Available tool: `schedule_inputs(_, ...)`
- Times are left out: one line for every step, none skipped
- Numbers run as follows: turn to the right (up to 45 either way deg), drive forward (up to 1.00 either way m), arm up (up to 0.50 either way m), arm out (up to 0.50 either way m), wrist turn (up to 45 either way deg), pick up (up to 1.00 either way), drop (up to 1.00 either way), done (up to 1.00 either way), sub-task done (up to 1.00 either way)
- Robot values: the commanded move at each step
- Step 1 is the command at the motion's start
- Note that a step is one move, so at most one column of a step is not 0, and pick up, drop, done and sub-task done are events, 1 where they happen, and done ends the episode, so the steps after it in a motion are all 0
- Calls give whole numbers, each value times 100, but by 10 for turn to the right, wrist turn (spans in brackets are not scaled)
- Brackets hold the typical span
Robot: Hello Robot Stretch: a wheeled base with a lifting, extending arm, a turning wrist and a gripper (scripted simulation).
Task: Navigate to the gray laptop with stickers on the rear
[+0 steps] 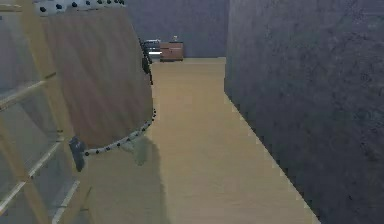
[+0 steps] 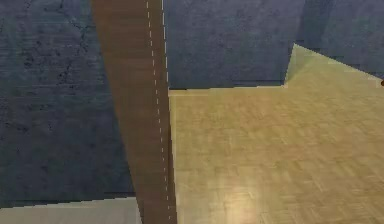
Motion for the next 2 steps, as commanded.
schedule_inputs(0, 100, 0, 0, 0, 0, 0, 0, 0)
schedule_inputs(30, 0, 0, 0, 0, 0, 0, 0, 0)
